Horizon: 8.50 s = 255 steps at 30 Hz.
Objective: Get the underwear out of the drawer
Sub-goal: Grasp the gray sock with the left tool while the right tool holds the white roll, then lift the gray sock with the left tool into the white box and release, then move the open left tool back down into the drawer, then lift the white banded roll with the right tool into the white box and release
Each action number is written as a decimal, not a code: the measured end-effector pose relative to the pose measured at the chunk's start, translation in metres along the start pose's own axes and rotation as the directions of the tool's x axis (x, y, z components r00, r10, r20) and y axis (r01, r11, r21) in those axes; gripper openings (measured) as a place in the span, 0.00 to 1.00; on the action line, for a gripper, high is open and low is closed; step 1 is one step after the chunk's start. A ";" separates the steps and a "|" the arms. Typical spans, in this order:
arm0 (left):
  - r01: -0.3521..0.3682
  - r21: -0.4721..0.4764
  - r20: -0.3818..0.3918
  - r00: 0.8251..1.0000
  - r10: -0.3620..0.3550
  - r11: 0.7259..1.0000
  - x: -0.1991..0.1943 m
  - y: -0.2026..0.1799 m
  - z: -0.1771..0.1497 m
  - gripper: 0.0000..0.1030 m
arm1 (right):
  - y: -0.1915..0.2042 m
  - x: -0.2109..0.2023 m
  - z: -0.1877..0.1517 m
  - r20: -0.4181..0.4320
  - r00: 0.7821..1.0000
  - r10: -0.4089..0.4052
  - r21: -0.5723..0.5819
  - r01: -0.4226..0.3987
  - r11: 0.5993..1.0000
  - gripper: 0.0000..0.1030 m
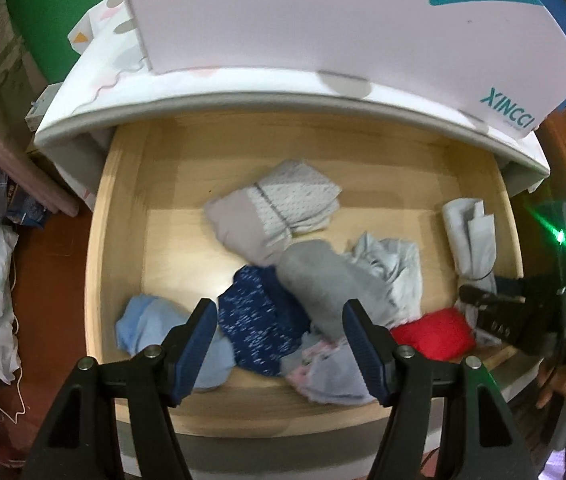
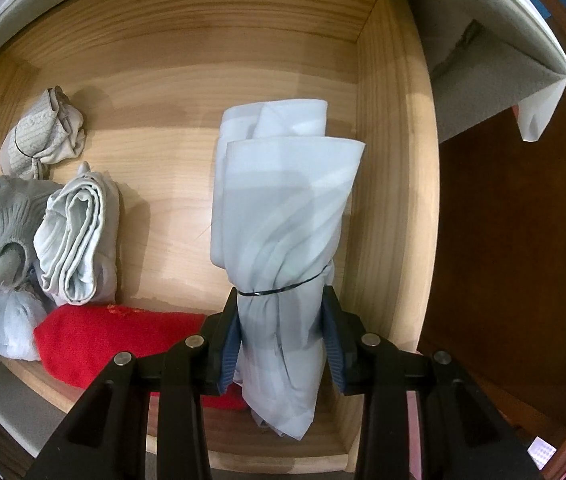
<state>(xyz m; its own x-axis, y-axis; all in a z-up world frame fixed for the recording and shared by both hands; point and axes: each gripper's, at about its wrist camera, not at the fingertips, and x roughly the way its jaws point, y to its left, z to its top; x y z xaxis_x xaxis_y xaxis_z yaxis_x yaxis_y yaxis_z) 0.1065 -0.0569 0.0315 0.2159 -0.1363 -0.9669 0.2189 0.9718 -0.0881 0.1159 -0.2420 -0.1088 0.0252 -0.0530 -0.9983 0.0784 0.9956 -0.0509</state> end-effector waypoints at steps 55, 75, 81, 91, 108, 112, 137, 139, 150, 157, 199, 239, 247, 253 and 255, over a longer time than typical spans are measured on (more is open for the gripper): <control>-0.113 0.021 -0.099 0.989 0.114 0.993 0.074 -0.047 0.026 0.24 | 0.001 -0.012 -0.013 0.023 0.999 0.023 -0.022 -0.023 0.999 0.36; -0.075 0.067 -0.002 0.997 0.075 0.995 0.014 -0.037 0.011 0.15 | 0.004 -0.009 -0.009 0.017 1.000 0.018 0.011 -0.018 1.000 0.36; -0.062 0.082 0.055 0.997 0.057 0.995 -0.018 -0.030 0.008 0.15 | -0.003 -0.008 -0.005 0.009 1.000 0.021 0.051 -0.022 0.998 0.36; -0.051 0.120 0.169 0.985 0.030 0.991 -0.096 -0.020 0.013 0.15 | 0.005 -0.004 -0.008 0.019 1.000 -0.007 0.059 0.006 0.998 0.36; -0.009 0.050 0.363 0.932 -0.010 0.999 -0.186 -0.002 0.096 0.15 | 0.014 0.008 -0.010 0.028 1.000 -0.001 0.140 -0.003 0.990 0.36; -0.002 0.056 0.384 0.923 -0.020 0.998 -0.191 -0.003 0.123 0.15 | 0.011 0.009 -0.011 0.040 0.999 -0.007 0.134 0.001 0.991 0.36; -0.095 0.018 0.237 0.968 0.088 0.995 -0.099 -0.005 0.188 0.23 | 0.008 -0.002 -0.026 0.050 0.999 0.000 0.126 -0.007 0.992 0.36; -0.098 0.020 0.239 0.967 0.090 0.995 -0.101 -0.005 0.188 0.26 | 0.010 -0.003 -0.026 0.050 0.999 0.001 0.124 -0.007 0.992 0.36; -0.118 0.045 0.320 0.942 0.098 0.992 -0.144 -0.002 0.163 0.31 | 0.010 -0.001 -0.026 0.047 0.999 -0.005 0.120 -0.001 0.993 0.36; -0.120 0.076 0.368 0.926 0.084 0.990 -0.178 0.007 0.128 0.36 | 0.010 -0.001 -0.023 0.039 0.999 -0.018 0.113 0.014 0.993 0.36; -0.118 -0.091 0.206 0.969 0.135 0.989 -0.005 0.089 -0.047 0.39 | -0.022 -0.066 -0.037 0.107 0.994 0.033 0.136 -0.047 0.990 0.27; -0.109 -0.125 0.258 0.956 0.139 0.986 -0.012 0.096 -0.054 0.39 | 0.019 -0.302 0.084 0.505 0.863 0.030 0.035 -0.055 0.998 0.27; -0.110 -0.132 0.252 0.957 0.141 0.985 -0.010 0.096 -0.053 0.39 | 0.022 -0.257 0.127 0.425 0.905 0.019 0.096 -0.066 0.993 0.27; -0.104 -0.128 0.255 0.958 0.134 0.986 -0.011 0.096 -0.053 0.39 | 0.025 -0.238 0.134 0.406 0.914 0.015 0.096 -0.059 0.994 0.28; -0.101 -0.131 0.254 0.958 0.132 0.986 -0.011 0.096 -0.053 0.39 | 0.025 -0.235 0.135 0.402 0.915 0.024 0.094 -0.067 0.993 0.31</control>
<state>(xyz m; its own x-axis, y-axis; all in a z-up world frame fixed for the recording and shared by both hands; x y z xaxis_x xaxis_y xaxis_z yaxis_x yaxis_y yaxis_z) 0.0745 0.0481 0.0207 0.4776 -0.0512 -0.8771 0.0698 0.9974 -0.0202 0.2468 -0.2154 0.1287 0.4254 -0.0560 -0.9033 0.1703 0.9852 0.0192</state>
